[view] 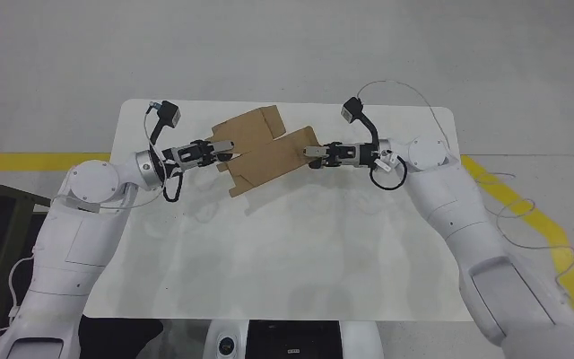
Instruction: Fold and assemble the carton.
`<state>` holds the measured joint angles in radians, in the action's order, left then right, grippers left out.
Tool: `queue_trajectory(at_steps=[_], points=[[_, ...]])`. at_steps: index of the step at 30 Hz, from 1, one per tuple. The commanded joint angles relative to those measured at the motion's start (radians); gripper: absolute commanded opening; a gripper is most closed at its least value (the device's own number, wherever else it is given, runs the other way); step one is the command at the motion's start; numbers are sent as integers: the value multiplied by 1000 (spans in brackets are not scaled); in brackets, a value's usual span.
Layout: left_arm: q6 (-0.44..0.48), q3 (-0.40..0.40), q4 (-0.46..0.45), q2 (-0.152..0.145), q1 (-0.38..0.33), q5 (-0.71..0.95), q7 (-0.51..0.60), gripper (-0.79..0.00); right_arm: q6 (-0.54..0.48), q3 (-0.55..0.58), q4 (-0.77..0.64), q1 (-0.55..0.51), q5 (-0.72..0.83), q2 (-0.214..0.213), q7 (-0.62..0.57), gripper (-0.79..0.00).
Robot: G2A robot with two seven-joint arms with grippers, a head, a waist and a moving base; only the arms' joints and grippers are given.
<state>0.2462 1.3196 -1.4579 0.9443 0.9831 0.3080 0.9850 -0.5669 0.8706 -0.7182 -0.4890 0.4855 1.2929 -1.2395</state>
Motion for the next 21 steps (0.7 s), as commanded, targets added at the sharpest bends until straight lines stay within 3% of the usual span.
queue_trajectory(at_steps=[1,4,10,12,14,18,21], points=[[36,2,-8,-1,5,-27,-1,-785,-11,17,-11,2,13,-4,-2,-308],[89,3,-13,-3,16,-74,-7,-785,-11,37,-43,5,27,-11,-3,-280],[145,-1,-15,-5,29,-115,-3,-785,3,55,-174,-26,63,-28,-17,-296],[157,-2,-18,-6,30,-122,2,-785,11,52,-210,-38,60,-35,-25,-259],[166,-3,-19,-6,32,-131,2,-785,3,58,-193,-40,30,-44,-17,-246],[167,-2,-20,-7,35,-132,-4,-785,-5,61,-158,-45,25,-49,-8,-292],[152,3,-18,-7,35,-120,-12,-785,10,49,-157,-53,38,-49,-24,-265]])
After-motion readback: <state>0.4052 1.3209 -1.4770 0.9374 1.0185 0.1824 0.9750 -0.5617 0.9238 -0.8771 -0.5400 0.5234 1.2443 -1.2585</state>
